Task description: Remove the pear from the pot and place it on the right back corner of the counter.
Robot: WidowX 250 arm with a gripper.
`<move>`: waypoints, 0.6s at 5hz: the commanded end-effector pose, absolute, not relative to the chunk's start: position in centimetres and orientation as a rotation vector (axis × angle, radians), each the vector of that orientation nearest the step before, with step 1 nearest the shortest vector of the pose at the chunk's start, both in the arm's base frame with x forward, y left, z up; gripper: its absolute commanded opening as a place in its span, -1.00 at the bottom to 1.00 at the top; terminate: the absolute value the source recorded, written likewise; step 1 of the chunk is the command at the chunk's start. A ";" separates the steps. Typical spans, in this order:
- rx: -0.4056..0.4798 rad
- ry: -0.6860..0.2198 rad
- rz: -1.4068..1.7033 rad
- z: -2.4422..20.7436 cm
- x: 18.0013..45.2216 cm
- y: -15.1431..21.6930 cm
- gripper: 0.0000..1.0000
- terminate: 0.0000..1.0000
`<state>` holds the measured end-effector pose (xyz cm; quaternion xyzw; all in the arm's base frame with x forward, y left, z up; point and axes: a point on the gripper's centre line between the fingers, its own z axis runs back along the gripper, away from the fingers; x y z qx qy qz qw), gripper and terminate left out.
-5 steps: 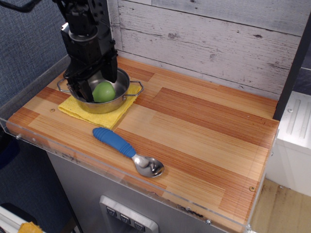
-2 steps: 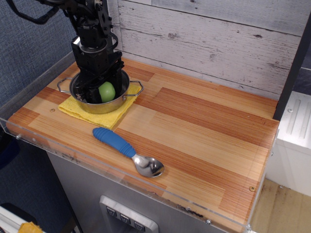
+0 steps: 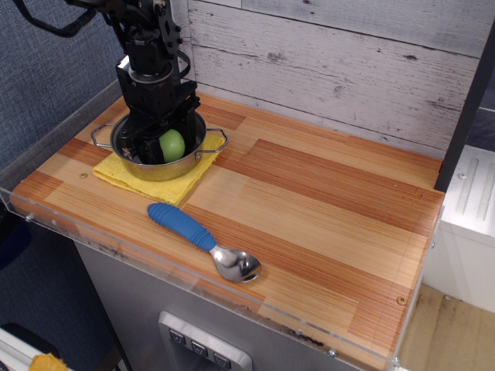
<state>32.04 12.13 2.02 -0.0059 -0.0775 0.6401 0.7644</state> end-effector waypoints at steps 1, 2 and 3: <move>-0.048 -0.307 1.422 9.4 31.6 12.6 -1.00 -1.00; -0.064 -0.352 1.426 12.2 31.1 12.1 -1.00 -1.00; -0.097 -0.381 1.376 14.0 31.2 9.8 -1.00 -1.00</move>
